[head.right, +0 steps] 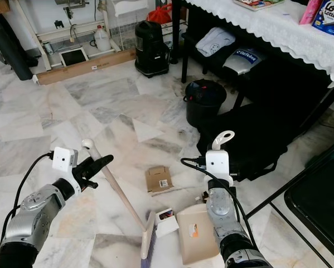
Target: Sweep floor
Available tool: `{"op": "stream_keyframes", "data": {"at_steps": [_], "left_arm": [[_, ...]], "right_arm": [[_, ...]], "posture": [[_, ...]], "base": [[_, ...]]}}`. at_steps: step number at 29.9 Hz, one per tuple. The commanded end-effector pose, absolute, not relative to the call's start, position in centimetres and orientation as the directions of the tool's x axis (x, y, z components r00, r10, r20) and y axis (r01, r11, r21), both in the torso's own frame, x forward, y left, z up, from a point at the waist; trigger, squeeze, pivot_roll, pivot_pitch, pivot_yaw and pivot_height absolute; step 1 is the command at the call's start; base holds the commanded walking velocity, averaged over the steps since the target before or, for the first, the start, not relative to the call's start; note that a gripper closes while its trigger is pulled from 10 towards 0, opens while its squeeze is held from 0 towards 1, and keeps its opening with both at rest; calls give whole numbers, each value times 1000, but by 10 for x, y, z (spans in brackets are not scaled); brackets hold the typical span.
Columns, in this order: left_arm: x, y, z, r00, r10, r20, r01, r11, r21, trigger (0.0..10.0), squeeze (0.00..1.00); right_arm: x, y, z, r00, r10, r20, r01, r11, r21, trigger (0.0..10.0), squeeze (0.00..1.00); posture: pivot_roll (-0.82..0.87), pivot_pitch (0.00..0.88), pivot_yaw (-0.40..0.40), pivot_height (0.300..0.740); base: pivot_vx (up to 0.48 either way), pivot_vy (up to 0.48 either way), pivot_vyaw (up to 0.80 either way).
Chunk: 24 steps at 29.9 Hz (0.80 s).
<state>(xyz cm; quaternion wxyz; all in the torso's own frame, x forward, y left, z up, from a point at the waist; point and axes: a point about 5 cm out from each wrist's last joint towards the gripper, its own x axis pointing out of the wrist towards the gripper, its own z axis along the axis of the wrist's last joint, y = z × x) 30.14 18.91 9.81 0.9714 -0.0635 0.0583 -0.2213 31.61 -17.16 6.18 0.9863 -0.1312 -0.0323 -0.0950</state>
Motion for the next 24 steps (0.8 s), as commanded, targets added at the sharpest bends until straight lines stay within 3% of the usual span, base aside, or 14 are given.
{"op": "stream_keyframes", "data": {"at_steps": [1, 13, 24], "left_arm": [[303, 194, 106, 908, -417, -50, 407, 903, -135, 10000, 0], [307, 197, 113, 947, -321, 10, 320, 941, -107, 10000, 0], [312, 205, 116, 978, -206, 37, 208, 975, -76, 10000, 0]], "right_arm": [[318, -172, 64, 977, -187, 100, 207, 940, -270, 10000, 0], [321, -178, 71, 968, -207, 138, 239, 932, -273, 10000, 0], [322, -164, 67, 980, -165, 115, 192, 937, -291, 10000, 0]], "posture": [[46, 107, 18, 740], [42, 107, 15, 740], [46, 121, 14, 740]], "base": [[0, 0, 0], [0, 0, 0], [0, 0, 0]]}}
